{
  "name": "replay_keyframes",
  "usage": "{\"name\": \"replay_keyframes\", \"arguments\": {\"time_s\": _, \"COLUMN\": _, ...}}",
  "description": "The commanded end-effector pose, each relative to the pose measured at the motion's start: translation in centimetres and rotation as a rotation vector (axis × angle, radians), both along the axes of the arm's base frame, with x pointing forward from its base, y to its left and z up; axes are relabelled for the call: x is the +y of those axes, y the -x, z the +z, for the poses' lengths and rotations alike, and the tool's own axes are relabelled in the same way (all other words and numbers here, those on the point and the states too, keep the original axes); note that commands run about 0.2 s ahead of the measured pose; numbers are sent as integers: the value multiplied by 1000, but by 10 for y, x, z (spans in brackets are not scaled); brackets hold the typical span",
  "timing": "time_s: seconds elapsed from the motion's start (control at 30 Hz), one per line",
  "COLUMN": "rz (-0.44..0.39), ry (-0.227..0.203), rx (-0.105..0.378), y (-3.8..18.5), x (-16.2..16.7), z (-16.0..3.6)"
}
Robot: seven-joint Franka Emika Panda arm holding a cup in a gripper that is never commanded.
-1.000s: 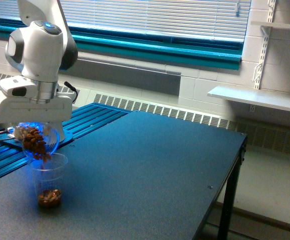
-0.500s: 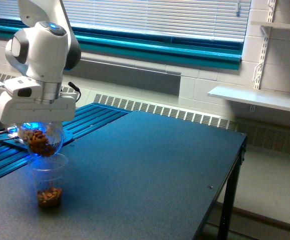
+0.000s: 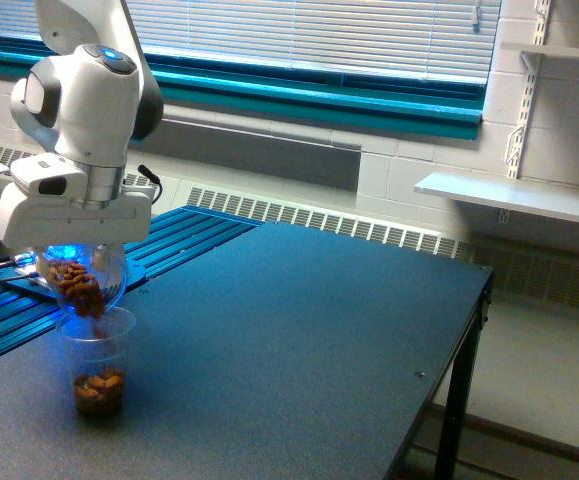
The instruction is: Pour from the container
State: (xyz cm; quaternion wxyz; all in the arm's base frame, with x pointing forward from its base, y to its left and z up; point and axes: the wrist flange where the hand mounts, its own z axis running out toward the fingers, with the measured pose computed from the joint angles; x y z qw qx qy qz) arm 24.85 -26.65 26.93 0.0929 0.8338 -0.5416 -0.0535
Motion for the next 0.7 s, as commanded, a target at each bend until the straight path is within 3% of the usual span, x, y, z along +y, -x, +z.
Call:
{"name": "replay_keyframes", "arguments": {"time_s": 0.03, "rz": 20, "ry": 4, "rx": 3, "y": -5, "x": 1, "z": 2}}
{"name": "replay_keyframes", "arguments": {"time_s": 0.7, "rz": 28, "ry": 19, "rx": 35, "y": -3, "x": -3, "z": -3}}
